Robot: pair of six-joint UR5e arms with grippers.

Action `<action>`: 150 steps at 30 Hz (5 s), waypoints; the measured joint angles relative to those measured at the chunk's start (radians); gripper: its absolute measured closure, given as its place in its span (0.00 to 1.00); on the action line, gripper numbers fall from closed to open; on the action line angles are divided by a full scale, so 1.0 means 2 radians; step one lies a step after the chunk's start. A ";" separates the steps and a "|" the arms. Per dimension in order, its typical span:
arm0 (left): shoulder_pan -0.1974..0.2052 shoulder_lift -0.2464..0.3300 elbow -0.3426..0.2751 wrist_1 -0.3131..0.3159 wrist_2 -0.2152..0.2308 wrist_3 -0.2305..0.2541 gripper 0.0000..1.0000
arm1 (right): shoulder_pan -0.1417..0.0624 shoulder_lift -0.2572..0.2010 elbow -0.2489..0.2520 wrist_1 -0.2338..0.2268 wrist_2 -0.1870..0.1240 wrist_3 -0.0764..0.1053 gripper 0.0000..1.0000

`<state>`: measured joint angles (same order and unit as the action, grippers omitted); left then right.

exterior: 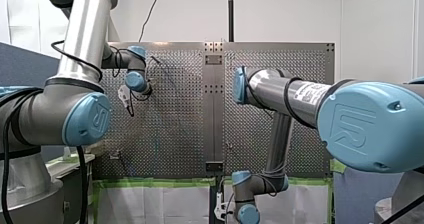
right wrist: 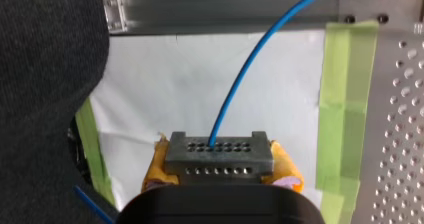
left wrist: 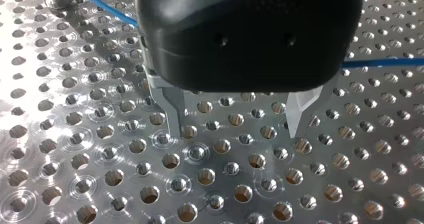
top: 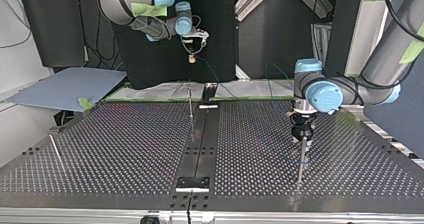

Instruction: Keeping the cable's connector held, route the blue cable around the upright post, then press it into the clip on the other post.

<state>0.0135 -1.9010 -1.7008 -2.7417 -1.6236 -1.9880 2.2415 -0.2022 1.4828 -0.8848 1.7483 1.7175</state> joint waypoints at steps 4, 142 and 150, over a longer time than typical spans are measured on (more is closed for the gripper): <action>0.000 0.000 0.000 0.000 -0.001 0.000 0.00 | -0.007 -0.006 0.018 -0.018 0.003 0.000 1.00; 0.019 0.002 -0.028 -0.042 0.031 -0.275 0.00 | -0.102 -0.174 0.229 -0.185 -0.106 -0.068 1.00; 0.024 0.003 -0.028 -0.043 0.035 -0.312 0.00 | -0.101 -0.174 0.229 -0.185 -0.106 -0.069 1.00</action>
<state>0.0608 -1.8955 -1.7574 -2.8282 -1.5542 -2.6127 2.0390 -0.5506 1.9414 -1.2550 1.5357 1.5803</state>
